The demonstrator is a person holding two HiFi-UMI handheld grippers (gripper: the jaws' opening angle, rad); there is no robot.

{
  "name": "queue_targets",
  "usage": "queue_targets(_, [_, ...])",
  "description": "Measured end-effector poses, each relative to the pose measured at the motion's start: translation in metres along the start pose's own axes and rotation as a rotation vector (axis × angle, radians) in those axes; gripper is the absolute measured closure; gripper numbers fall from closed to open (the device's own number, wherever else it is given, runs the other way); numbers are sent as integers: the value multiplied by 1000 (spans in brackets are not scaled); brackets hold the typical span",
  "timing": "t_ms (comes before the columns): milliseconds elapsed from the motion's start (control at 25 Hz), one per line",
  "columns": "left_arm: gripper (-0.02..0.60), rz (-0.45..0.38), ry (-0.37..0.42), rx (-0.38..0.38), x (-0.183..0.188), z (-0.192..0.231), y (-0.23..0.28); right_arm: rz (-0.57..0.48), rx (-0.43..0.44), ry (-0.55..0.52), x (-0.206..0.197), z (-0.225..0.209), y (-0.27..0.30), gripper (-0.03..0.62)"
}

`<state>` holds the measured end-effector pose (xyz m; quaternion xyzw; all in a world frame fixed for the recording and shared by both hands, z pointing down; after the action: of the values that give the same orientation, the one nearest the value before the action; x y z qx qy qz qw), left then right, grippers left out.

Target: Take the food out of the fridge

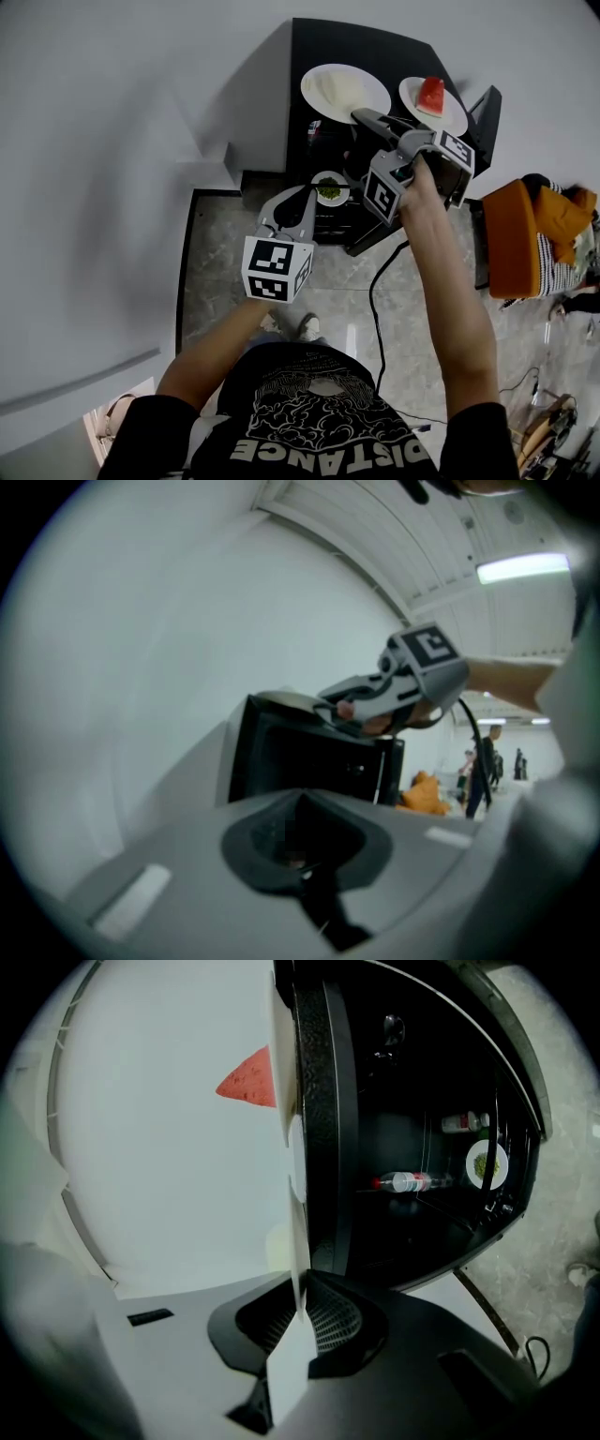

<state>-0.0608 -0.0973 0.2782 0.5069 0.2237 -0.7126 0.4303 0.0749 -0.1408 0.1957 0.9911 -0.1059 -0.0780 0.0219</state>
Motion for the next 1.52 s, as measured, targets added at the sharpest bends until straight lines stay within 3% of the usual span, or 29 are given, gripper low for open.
queue_targets(640, [580,-3,-11,11,-4,1,5,10,100,-12,6,-4,10,579])
queue_targets(840, [580,-4,-14,14,0,0,16,30,147,-21,11,-2,10,535])
queue_targets(1080, [580,-5,-12,13,1,-9,23,34,165,-44,14,-6,-9,530])
queue_targets(1280, [580,-2,-17,18,-1,-17,26,27,192,-182,10,-8,-39,530])
queue_targets(1520, [580,12,-17,15,-9,-34,29,13,68,-565,4,-38,-80,532])
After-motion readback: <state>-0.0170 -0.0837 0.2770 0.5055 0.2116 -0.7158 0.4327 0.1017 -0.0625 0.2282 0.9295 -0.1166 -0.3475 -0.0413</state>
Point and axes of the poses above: the fingertips, and each gripper's own axes: y forward along the fingers, z to its left, x out of its top, the point moved 3 cm from there along -y, backward along the fingers, and after that the axes turned 15 degrees about -y, right-handed, at the moved point
